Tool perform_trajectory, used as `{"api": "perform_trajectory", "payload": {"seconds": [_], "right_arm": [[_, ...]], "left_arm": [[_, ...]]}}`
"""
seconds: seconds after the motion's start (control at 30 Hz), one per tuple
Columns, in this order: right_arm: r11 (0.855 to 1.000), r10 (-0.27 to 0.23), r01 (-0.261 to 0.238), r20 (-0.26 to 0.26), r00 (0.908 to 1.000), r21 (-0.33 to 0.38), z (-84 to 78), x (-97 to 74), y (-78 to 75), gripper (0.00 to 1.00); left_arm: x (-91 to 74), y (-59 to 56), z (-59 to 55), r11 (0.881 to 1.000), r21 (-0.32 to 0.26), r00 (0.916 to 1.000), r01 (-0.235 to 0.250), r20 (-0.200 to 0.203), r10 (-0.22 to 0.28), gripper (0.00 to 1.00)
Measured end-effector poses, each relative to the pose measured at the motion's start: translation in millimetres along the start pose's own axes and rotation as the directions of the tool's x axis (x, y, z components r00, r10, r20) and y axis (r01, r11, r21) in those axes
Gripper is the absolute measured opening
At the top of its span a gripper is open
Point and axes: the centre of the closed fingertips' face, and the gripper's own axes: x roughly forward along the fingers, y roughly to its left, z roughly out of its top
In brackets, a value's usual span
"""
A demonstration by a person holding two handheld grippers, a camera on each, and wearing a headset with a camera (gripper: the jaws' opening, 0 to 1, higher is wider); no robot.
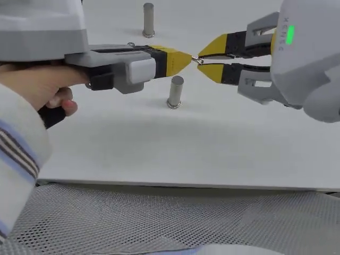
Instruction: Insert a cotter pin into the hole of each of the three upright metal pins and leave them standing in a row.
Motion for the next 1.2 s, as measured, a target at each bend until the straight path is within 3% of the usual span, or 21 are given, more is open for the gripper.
{"api": "perform_trajectory", "payload": {"seconds": [0.07,0.23,0.4,0.53,0.6,0.8,0.93,1.2], "right_arm": [[0.999,0.022,-0.022,-0.003,0.9997,0.046,-4.0,1.0,2.7,0.08],[0.984,0.067,-0.068,0.012,0.9977,0.162,-6.6,3.0,8.9,0.10],[0.948,0.102,-0.120,0.074,0.9920,0.294,-3.4,4.2,14.4,0.11],[0.926,0.115,-0.139,0.088,0.9894,0.350,-5.4,4.5,15.4,0.11],[0.909,0.119,-0.152,0.109,0.9869,0.387,-5.5,5.1,15.7,0.09],[0.884,0.145,-0.191,0.138,0.9798,0.427,-7.2,5.4,20.3,0.04],[0.879,0.163,-0.213,0.150,0.9751,0.428,-6.1,4.9,25.6,0.00],[0.878,0.191,-0.238,0.153,0.9696,0.415,-7.0,4.1,31.6,0.00]], "left_arm": [[-0.9,-0.3,-0.8,1.000,0.016,1.0000,0.003,-0.009,-0.003,0.00],[-3.1,-5.0,-2.6,0.996,0.087,0.9993,0.022,-0.031,-0.020,0.00],[-4.5,-12.6,-5.8,0.979,0.196,0.9971,0.057,-0.061,-0.046,0.00],[-5.1,-16.3,-8.6,0.965,0.250,0.9951,0.075,-0.082,-0.056,0.00],[-4.9,-18.0,-11.8,0.953,0.291,0.9928,0.090,-0.101,-0.063,0.00],[-4.3,-22.9,-16.1,0.932,0.342,0.9891,0.120,-0.122,-0.082,0.00],[-4.5,-23.7,-17.9,0.919,0.370,0.9868,0.133,-0.136,-0.088,0.00],[-6.8,-25.9,-24.7,0.877,0.452,0.9798,0.162,-0.180,-0.088,0.00]]}}
